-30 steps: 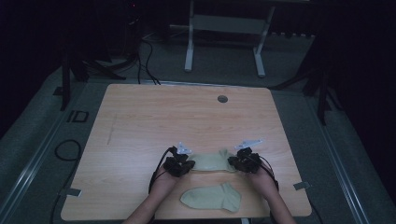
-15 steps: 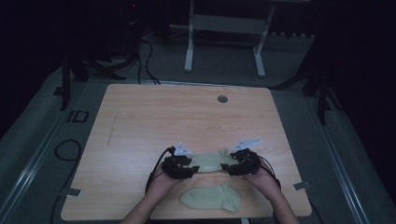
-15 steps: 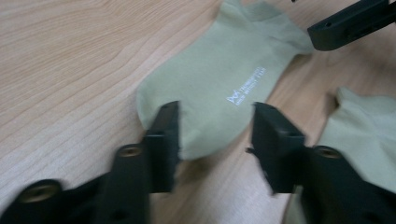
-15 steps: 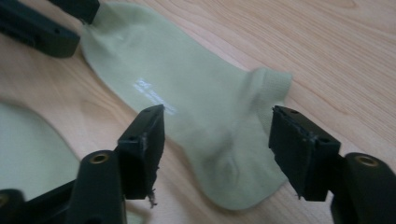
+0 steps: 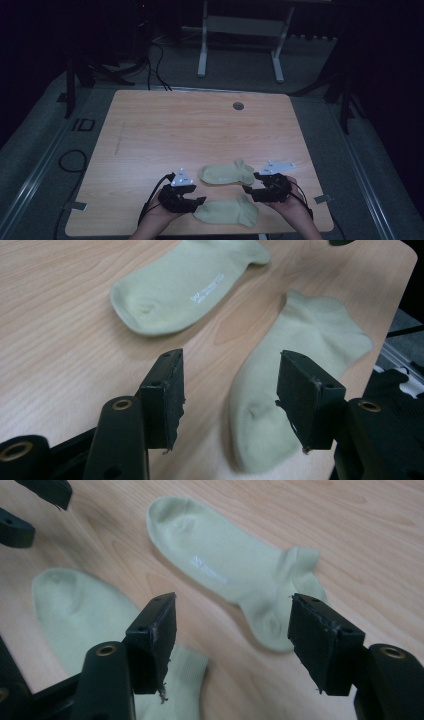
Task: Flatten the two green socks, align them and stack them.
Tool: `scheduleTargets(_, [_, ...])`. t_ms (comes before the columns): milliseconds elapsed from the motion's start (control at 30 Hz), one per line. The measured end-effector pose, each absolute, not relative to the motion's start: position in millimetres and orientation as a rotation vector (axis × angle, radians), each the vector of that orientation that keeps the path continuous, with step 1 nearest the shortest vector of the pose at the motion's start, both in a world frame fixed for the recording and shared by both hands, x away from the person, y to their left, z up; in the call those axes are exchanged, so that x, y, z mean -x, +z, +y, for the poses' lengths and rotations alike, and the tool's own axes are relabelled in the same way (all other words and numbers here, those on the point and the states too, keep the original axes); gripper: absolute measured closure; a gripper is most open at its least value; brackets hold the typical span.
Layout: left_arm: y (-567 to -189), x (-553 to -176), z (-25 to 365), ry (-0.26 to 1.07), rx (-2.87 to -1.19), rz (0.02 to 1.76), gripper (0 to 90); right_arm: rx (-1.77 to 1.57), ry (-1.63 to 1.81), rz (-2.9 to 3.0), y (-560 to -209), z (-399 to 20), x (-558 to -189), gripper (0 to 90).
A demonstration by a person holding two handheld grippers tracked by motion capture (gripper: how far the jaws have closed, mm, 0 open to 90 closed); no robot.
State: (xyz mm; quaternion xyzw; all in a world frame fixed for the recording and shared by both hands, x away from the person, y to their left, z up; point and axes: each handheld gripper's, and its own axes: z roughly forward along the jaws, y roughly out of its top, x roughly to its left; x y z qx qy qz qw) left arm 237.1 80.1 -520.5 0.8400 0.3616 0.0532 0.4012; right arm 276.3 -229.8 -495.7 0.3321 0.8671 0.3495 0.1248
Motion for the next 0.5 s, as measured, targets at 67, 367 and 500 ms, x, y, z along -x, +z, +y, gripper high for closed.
scheduleTargets(67, [-521.6, -234.3, 80.5, 0.134, -2.123, 0.918, 44.8, -0.974, 1.024, 2.529, -495.6, -231.8, -272.4, 40.3])
scheduleTargets(367, [-548.3, -221.6, 76.6, 0.075, -2.161, 0.977, 44.8, -1.024, 0.937, 2.626, -522.8, -245.8, -242.6, 61.2])
scheduleTargets(500, [-554.2, -218.9, 73.9, 0.083, -2.182, 0.986, 44.9, -1.047, 0.904, 2.640, -537.1, -247.6, -238.8, 60.0])
